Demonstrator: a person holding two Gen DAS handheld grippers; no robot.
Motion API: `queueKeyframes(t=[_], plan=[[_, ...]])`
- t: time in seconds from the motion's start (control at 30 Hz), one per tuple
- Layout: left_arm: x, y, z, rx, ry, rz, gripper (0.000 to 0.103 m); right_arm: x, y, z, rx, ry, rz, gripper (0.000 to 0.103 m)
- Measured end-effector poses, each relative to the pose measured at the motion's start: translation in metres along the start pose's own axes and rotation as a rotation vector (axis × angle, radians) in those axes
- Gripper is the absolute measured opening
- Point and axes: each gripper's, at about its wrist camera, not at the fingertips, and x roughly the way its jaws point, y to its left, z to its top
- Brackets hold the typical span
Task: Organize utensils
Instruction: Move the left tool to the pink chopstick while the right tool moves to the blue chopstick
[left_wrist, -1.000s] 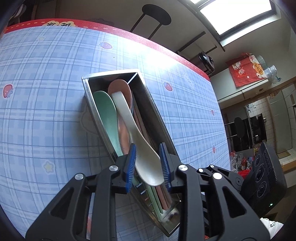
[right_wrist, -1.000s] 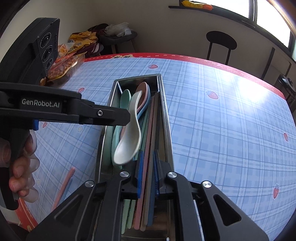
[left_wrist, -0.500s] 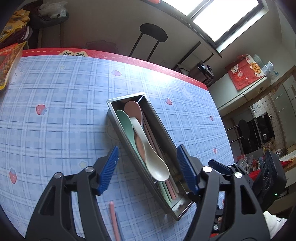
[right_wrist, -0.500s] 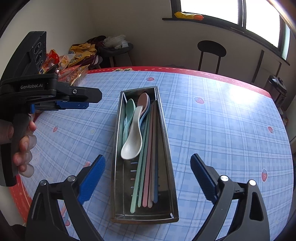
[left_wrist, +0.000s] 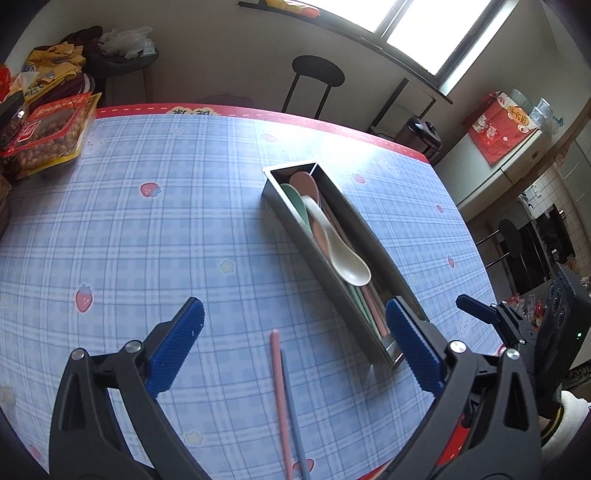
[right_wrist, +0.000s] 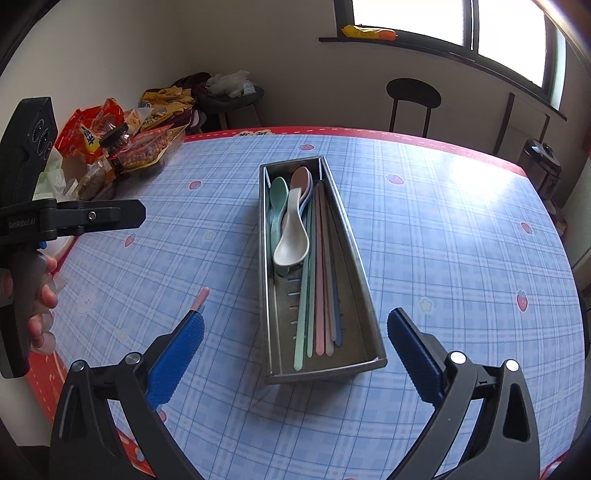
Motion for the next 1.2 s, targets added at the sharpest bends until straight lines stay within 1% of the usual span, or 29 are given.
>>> queueKeyframes(t=[0.27,0.5,0.7,0.83,1.0,1.03,1.13,1.2], plan=[[-0.006,0.025,-0.047,-0.032,0.039,0.081,0.097,-0.002,0.022,-0.029,-0.007,0.045,-0.011,0.097],[-0.012,0.041,-0.09,-0.002,0.05,0.148,0.097,0.005,0.043,-0.054,-0.011,0.088,-0.029,0.097],[-0.016,0.056,-0.117,0.008,0.067,0.189,0.097,0.022,0.074,-0.072,-0.052,0.139,-0.035,0.097],[-0.019,0.068,-0.127,0.003,0.076,0.205,0.097,0.033,0.089,-0.082,-0.064,0.157,-0.046,0.097],[-0.026,0.081,-0.134,0.0,0.078,0.229,0.097,0.044,0.099,-0.085,-0.034,0.166,-0.052,0.097],[-0.027,0.083,-0.135,-0.003,0.078,0.231,0.097,0.046,0.101,-0.085,-0.035,0.165,-0.055,0.096],[-0.029,0.087,-0.138,-0.001,0.081,0.238,0.097,0.052,0.108,-0.084,-0.053,0.167,-0.078,0.09],[-0.031,0.088,-0.139,0.005,0.082,0.239,0.097,0.057,0.114,-0.084,-0.079,0.182,-0.088,0.089]])
